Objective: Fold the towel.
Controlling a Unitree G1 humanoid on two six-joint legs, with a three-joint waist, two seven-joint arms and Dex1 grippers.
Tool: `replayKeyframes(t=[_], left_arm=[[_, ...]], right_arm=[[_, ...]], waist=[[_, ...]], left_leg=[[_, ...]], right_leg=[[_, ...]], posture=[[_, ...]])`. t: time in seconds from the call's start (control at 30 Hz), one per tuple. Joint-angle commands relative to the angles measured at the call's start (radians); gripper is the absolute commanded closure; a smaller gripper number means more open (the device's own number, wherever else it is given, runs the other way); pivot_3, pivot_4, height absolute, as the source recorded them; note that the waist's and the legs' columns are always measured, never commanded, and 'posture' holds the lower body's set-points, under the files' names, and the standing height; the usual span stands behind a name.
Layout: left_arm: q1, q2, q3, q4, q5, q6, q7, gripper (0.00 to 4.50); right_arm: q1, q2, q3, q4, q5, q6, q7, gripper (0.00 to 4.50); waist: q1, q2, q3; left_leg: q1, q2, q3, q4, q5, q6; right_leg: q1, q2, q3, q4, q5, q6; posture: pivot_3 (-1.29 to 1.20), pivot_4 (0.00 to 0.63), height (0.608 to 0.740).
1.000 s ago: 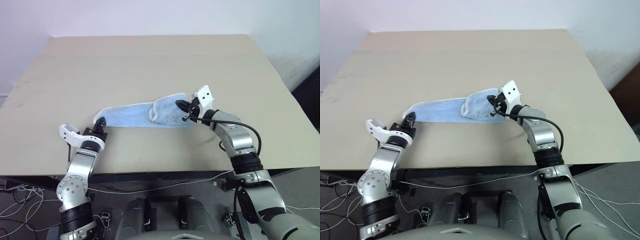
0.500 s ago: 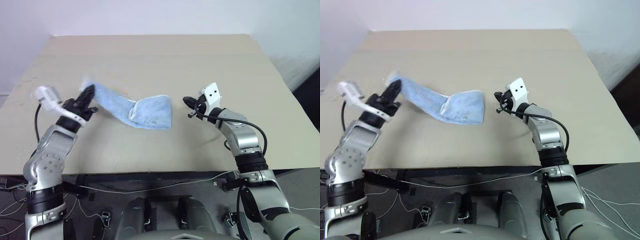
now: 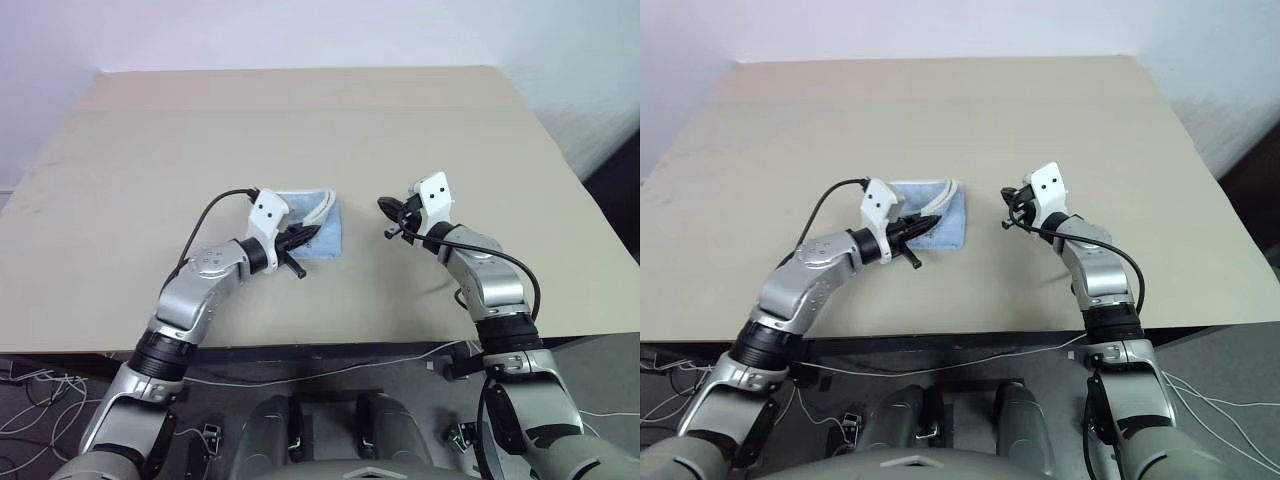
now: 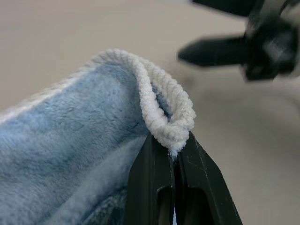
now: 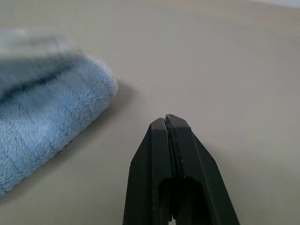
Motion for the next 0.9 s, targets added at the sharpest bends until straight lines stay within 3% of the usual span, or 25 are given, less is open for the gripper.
replayKeyframes(t=[0.03,0.1,0.2,0.47,0.57,0.67,0.77,0.9], left_arm=[[-0.022,-0.039,0.011,0.016,0.034,-0.030,-0.006,4.45],[-0.020,-0.052,0.020,0.024,0.040,-0.027,-0.020,4.45],[-0.006,-0.070,0.055,0.010,0.002,-0.007,-0.049,3.87],[0.048,-0.086,0.210,-0.119,-0.194,0.104,-0.112,1.12],[0.072,-0.085,0.310,-0.163,-0.269,0.131,-0.084,1.12],[0.077,-0.082,0.351,-0.153,-0.254,0.120,-0.038,1.12],[0.067,-0.037,0.345,-0.067,-0.115,0.046,0.020,1.76],[0.051,-0.039,0.318,-0.018,-0.063,-0.007,0.009,3.13]], right_arm=[[0.011,-0.009,-0.025,-0.069,0.012,0.005,-0.014,4.50],[0.015,-0.011,-0.026,-0.073,0.012,0.009,-0.016,4.50],[0.015,-0.009,-0.025,-0.077,0.011,0.012,-0.018,4.50],[-0.006,-0.003,-0.010,-0.064,0.009,0.011,-0.007,4.50],[-0.018,-0.007,-0.006,-0.061,0.008,0.010,0.003,4.50],[-0.025,-0.006,-0.007,-0.066,0.014,0.013,0.013,4.50],[-0.056,0.028,0.013,-0.104,0.043,0.042,0.035,4.50],[-0.088,0.074,0.039,-0.120,0.054,0.081,0.039,4.50]], waist=[[0.001,0.000,0.000],[0.001,0.000,0.000],[0.001,0.000,0.000],[0.000,0.000,0.000],[-0.001,0.000,0.000],[0.001,0.000,0.000],[0.001,0.000,0.000],[0.000,0.000,0.001]], left_leg=[[0.000,0.000,0.000,0.000,0.000,0.000],[0.000,0.000,0.000,0.000,0.000,0.000],[0.000,0.000,0.000,0.000,0.000,0.000],[0.000,0.000,0.000,0.001,0.000,0.001],[0.000,0.000,0.000,0.001,0.000,0.001],[0.000,0.000,-0.001,0.001,0.000,0.001],[0.000,0.000,-0.001,0.001,0.000,0.001],[0.000,0.001,-0.001,0.001,0.000,0.000]], right_leg=[[0.000,0.000,0.000,0.000,0.000,0.000],[0.000,0.000,0.000,0.000,0.000,0.000],[0.000,-0.001,0.000,0.000,0.000,0.000],[0.000,-0.001,0.000,0.001,0.000,0.000],[0.000,-0.001,0.000,0.001,0.000,0.000],[0.001,0.000,0.000,0.001,0.000,0.000],[0.001,0.000,0.000,0.001,0.000,0.000],[0.000,0.001,0.000,0.001,0.000,0.000]], posture=[[0.00,0.150,0.740],[0.00,0.150,0.740],[0.00,0.150,0.740],[0.00,0.150,0.740],[0.00,0.150,0.740],[0.00,0.150,0.740],[0.00,0.150,0.740],[0.00,0.150,0.740]])
